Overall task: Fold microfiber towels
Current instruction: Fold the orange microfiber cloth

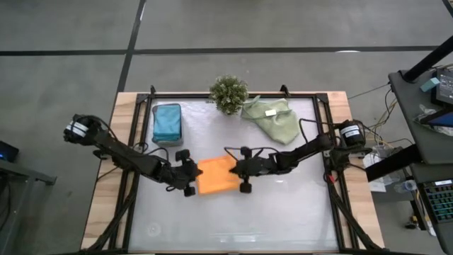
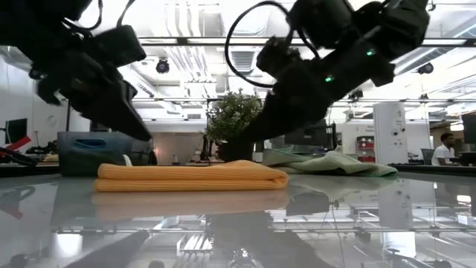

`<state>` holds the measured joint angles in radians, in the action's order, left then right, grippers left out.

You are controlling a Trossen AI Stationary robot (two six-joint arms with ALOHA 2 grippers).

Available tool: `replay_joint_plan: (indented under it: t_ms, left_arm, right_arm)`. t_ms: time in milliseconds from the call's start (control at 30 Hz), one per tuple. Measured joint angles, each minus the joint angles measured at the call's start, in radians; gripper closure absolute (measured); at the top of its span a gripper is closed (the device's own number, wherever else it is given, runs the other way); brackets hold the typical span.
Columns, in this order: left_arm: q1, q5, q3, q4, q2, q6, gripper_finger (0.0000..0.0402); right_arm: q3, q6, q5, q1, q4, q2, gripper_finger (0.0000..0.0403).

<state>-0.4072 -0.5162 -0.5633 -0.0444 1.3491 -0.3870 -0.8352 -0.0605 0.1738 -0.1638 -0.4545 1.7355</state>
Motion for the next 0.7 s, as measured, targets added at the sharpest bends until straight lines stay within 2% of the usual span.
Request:
replay_joint_plan:
  t_ms: [100,167,467,700]
  left_arm:
    - [0.023,-0.067,0.002,0.010,0.033,0.003,0.0395]
    - [0.040,-0.084,0.003,0.023,0.065,0.001,0.0395]
    - [0.068,-0.088,0.000,0.054,0.206,-0.051,0.0395]
    - [0.065,-0.032,-0.003,-0.049,0.199,-0.157,0.0395]
  right_arm:
    - [-0.007,-0.025,0.104,0.031,-0.001,0.007,0.0394]
    - [-0.009,-0.042,0.138,0.054,-0.004,0.016,0.0394]
    - [-0.009,-0.098,0.142,0.098,-0.083,0.119,0.0394]
    - [-0.009,-0.102,0.194,0.108,-0.037,0.133,0.0394]
